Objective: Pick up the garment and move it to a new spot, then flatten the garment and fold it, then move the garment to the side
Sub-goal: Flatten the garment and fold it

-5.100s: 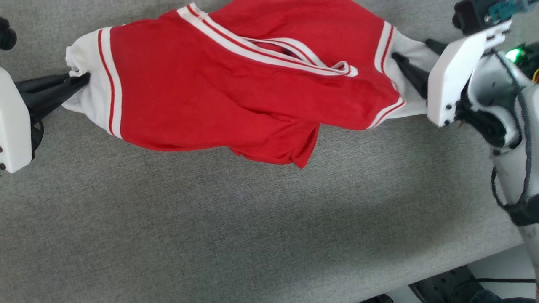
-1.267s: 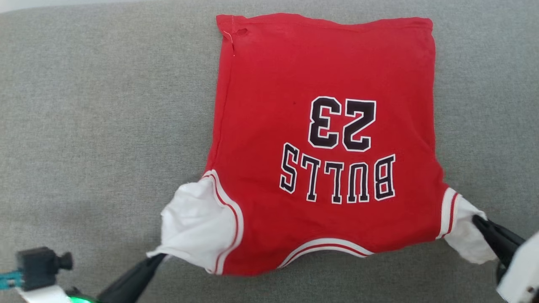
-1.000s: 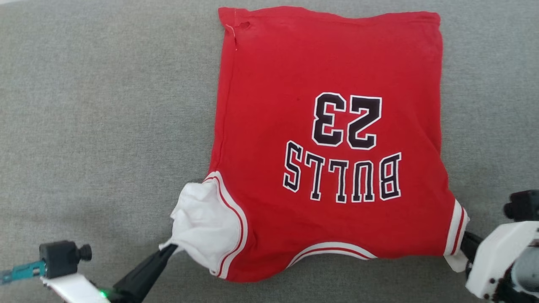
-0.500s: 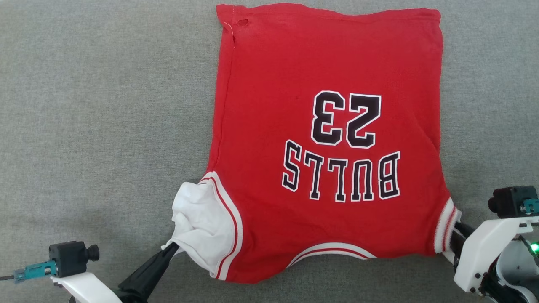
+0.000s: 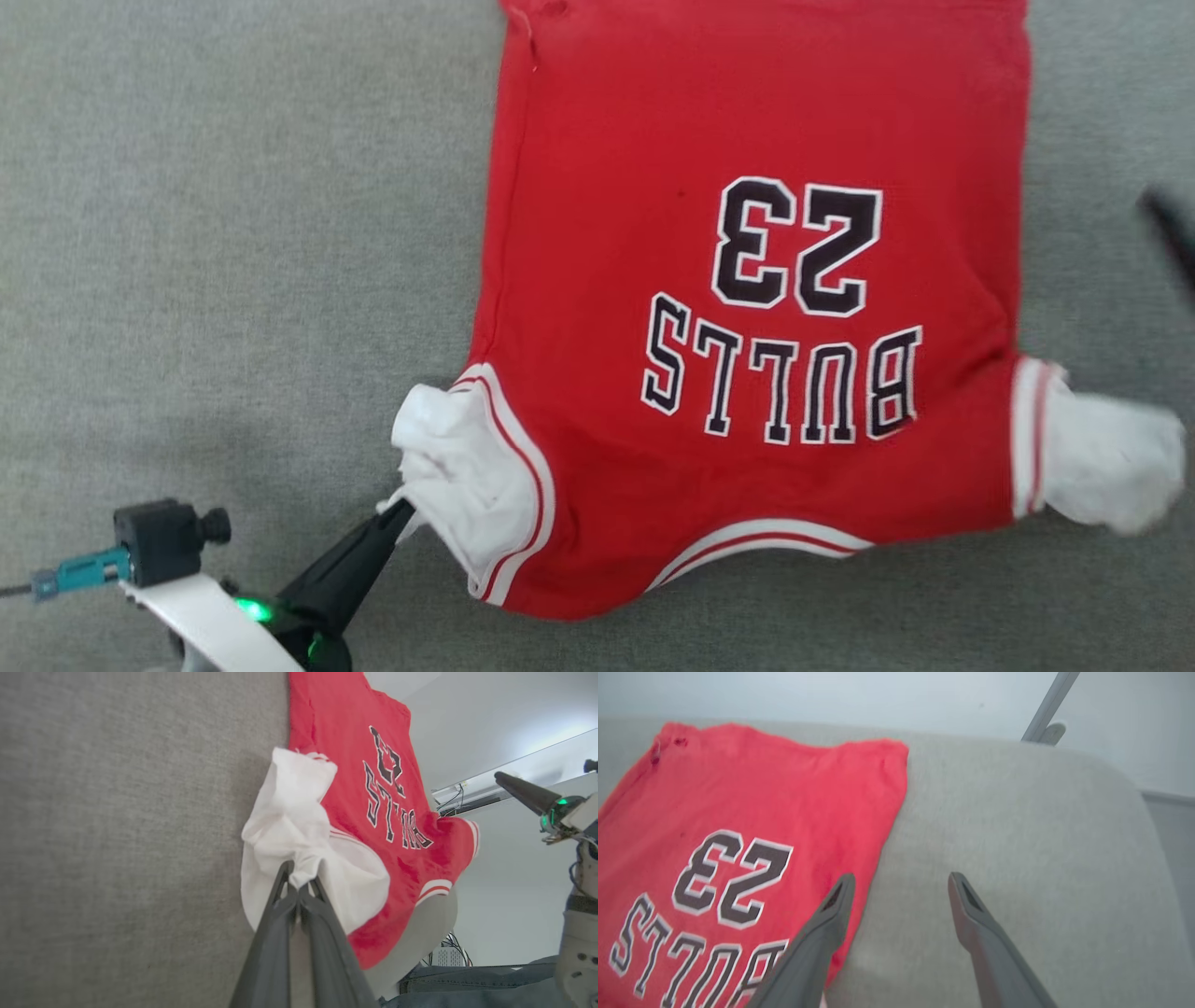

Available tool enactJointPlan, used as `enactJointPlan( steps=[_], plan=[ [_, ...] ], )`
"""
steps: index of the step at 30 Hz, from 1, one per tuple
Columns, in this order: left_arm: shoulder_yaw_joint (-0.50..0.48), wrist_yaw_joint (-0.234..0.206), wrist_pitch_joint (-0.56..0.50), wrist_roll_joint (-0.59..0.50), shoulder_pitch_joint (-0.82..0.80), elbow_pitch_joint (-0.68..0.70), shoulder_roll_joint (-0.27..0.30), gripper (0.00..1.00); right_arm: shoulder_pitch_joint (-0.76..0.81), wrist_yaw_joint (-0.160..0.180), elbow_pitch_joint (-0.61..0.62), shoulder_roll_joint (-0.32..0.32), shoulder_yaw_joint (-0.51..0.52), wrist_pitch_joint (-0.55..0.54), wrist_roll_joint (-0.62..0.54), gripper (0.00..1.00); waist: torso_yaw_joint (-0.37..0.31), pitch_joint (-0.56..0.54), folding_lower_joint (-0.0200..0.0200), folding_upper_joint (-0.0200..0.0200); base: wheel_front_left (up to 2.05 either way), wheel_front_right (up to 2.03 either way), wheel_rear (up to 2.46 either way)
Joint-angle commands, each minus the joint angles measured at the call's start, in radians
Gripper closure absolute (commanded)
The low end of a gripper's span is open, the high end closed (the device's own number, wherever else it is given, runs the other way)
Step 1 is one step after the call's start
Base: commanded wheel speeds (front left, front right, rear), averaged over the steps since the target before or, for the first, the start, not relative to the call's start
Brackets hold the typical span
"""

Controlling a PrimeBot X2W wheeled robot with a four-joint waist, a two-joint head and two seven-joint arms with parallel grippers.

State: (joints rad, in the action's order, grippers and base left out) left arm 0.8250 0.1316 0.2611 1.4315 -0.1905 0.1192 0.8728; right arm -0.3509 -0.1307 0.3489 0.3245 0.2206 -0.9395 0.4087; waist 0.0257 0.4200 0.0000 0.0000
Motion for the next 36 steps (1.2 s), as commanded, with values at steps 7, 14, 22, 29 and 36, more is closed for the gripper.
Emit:
enactJointPlan(
  steps=[7,14,22,29,36],
  plan=[
    [0.013,-0.002,0.005,-0.031,-0.091,0.056,-0.017,1.0,-0.405,0.0,-0.279,0.037,-0.002,-0.055,-0.148,0.0,0.088,0.135,0.0,0.0,0.0,0.0,0.0],
    [0.029,-0.002,0.005,-0.04,-0.144,0.072,-0.036,1.0,-0.594,0.0,-0.519,0.022,-0.037,-0.139,-0.273,0.0,0.152,0.209,0.0,0.0,0.0,0.0,0.0],
    [0.031,-0.002,0.004,-0.041,-0.155,0.083,-0.046,1.0,-0.591,0.0,-0.617,0.0,-0.05,-0.233,-0.314,0.0,0.176,0.233,0.0,0.0,0.0,0.0,0.0],
    [0.026,-0.002,0.003,-0.022,-0.164,0.083,-0.045,1.0,-0.562,0.0,-0.627,-0.009,-0.026,-0.209,-0.301,1.0,0.161,0.217,0.0,0.0,0.0,0.0,0.0],
    [0.0,-0.002,0.003,-0.017,-0.132,0.075,-0.036,1.0,-0.524,0.0,-0.59,-0.001,0.006,-0.15,-0.25,1.0,0.124,0.15,0.0,0.0,0.0,0.0,0.0]
  ],
)
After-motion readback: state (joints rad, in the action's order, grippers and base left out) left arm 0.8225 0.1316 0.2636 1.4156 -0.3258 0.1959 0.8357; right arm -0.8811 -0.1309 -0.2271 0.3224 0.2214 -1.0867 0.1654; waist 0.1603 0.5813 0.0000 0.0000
